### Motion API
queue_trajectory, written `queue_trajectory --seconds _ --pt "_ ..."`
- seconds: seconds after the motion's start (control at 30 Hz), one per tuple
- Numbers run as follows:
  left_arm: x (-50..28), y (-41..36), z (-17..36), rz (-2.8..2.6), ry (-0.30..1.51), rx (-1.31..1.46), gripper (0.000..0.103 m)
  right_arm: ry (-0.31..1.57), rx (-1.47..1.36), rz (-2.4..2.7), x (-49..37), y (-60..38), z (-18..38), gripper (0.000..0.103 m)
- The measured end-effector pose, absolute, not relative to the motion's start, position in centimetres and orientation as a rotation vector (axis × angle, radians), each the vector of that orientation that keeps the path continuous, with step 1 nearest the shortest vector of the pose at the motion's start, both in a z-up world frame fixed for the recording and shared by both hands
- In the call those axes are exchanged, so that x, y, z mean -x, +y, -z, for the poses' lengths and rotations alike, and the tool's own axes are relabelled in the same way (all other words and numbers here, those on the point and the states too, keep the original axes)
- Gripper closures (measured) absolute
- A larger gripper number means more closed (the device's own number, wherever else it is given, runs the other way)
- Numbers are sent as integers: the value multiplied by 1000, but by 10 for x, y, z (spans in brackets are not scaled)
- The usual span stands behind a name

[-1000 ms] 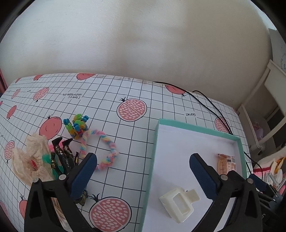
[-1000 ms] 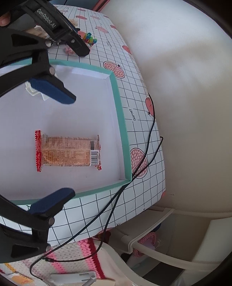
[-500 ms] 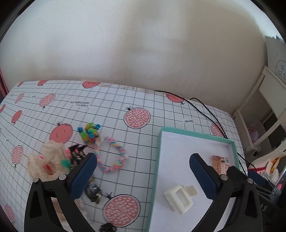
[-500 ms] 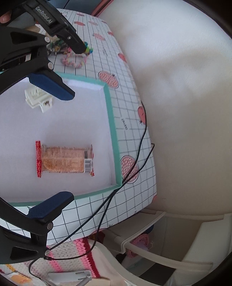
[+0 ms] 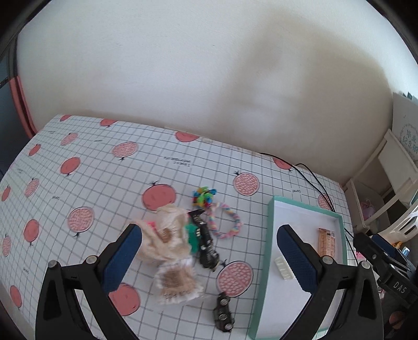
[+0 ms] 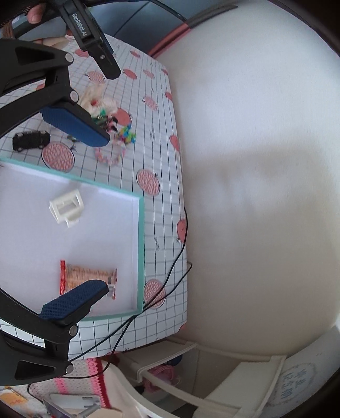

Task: Organize objects
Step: 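Move both tools back toward the cotton swab bag and black toy car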

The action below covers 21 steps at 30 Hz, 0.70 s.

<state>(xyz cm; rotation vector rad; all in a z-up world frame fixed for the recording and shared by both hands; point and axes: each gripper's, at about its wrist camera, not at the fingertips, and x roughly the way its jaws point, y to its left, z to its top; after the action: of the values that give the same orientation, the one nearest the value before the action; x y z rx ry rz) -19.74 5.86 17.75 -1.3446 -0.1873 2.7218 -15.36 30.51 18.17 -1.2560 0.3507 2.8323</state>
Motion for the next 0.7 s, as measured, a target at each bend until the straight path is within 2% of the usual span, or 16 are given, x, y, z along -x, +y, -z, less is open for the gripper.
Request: queue_trajectory --seconds 0.57,0.7 --pt "160 -2 -145 -2672 -298 1436 0 240 1433 -2965 141 227 -166 0" --pt "161 -3 -138 -2706 -228 1458 0 168 1496 -2958 143 211 -149 1"
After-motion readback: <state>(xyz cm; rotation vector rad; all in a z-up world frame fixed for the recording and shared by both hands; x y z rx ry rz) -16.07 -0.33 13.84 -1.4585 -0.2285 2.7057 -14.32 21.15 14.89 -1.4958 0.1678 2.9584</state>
